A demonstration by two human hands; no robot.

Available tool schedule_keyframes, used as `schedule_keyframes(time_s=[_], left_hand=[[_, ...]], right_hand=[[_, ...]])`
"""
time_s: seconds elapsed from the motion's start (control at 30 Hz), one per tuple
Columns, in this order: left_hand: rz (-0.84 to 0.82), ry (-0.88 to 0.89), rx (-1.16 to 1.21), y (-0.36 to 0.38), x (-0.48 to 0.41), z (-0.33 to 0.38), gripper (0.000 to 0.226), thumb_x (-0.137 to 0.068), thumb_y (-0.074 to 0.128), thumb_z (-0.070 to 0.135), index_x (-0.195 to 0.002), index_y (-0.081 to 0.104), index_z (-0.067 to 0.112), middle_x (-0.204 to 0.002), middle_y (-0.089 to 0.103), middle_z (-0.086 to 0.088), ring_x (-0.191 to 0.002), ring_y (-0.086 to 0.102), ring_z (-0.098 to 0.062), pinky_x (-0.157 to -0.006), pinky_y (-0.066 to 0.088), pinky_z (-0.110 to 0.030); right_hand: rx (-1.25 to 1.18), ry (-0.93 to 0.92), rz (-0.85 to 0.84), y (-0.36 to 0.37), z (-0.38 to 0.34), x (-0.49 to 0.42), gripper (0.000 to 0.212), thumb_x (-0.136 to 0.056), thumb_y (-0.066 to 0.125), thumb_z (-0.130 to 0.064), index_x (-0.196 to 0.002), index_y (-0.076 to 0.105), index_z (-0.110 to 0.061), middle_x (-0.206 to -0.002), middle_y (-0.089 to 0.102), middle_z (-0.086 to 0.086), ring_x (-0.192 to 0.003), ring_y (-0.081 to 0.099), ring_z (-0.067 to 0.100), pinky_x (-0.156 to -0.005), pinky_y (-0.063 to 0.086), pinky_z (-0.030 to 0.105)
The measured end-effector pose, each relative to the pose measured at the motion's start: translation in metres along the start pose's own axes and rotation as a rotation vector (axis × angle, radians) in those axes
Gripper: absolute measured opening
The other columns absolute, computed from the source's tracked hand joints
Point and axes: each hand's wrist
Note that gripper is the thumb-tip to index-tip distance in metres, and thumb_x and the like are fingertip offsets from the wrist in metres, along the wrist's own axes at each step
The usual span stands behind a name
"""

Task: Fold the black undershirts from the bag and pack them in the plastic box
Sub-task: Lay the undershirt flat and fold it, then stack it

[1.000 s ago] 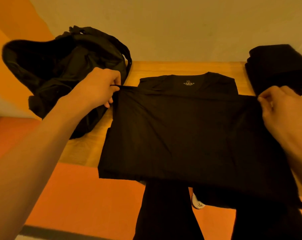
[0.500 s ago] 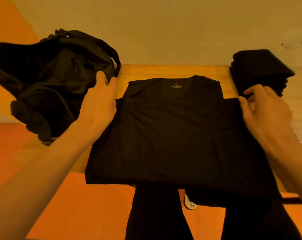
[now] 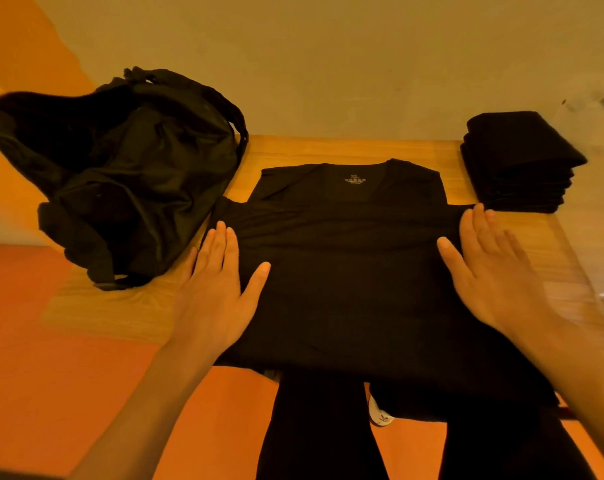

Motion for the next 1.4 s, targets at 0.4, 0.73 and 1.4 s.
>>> schedule_keyframes(time_s=[0.4, 0.73, 1.4], left_hand=[[0.056, 0.053, -0.099, 0.007, 0.041, 0.021, 0.081, -0.096, 0.006, 0.076, -0.162, 0.012, 0.029, -0.169, 0.002, -0.015, -0.157, -0.004, -0.027, -0.127, 0.005, -0.048], [0.107, 0.063, 0.005, 0.002, 0.053, 0.014, 0.075, -0.1, 0.016, 0.072, -0.159, 0.03, 0.028, -0.169, 0.011, -0.014, -0.157, 0.002, -0.028, -0.126, 0.01, -0.05], [0.08, 0.209, 0.08, -0.014, 0.041, 0.012, 0.072, -0.103, 0.014, 0.062, -0.161, 0.023, 0.021, -0.169, 0.01, -0.009, -0.157, 0.006, -0.023, -0.127, 0.011, -0.04]], right_hand=[[-0.311, -0.58, 0.001, -0.037, -0.227, -0.058, 0.034, -0.098, 0.061, -0.041, -0.125, 0.066, -0.02, -0.117, 0.065, 0.002, -0.111, 0.061, 0.02, -0.096, 0.05, 0.043], [-0.392, -0.575, -0.116, -0.01, -0.294, -0.102, 0.014, -0.085, 0.077, -0.04, -0.083, 0.066, -0.033, -0.082, 0.061, -0.016, -0.104, 0.062, 0.02, -0.103, 0.043, 0.054], [-0.077, -0.652, 0.382, -0.016, -0.185, -0.046, 0.036, -0.095, 0.058, -0.035, -0.127, 0.064, -0.017, -0.13, 0.062, 0.005, -0.127, 0.053, 0.024, -0.109, 0.035, 0.04]])
Point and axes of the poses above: each hand's wrist, its own x-axis away from the middle knuckle, its own y-axis out of the palm, z = x × y
